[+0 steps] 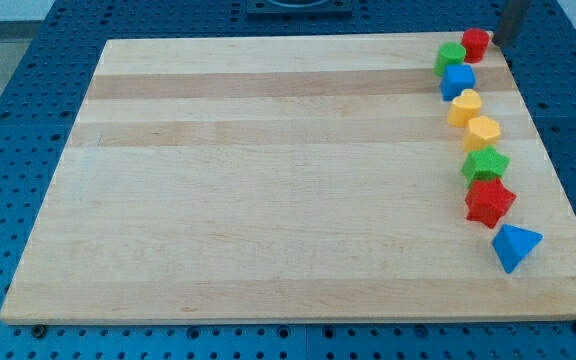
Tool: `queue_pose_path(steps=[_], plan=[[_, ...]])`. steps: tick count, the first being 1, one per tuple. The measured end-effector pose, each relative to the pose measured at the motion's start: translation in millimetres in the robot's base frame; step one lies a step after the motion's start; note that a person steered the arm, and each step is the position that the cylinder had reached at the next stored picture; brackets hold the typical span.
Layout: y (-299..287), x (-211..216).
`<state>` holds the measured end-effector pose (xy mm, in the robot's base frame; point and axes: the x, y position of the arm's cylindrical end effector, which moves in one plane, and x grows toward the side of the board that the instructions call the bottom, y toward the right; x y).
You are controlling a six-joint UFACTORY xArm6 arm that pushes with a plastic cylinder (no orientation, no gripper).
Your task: Place the blue cube diagonally bottom left to the green circle
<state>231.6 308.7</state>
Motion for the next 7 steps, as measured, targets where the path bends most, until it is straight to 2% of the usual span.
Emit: queue_pose_path(steps=[1, 2, 3, 5, 6, 7], plan=[[-25, 8], [-81, -28], [-99, -38], [16, 21], [-2, 61], [-51, 62]])
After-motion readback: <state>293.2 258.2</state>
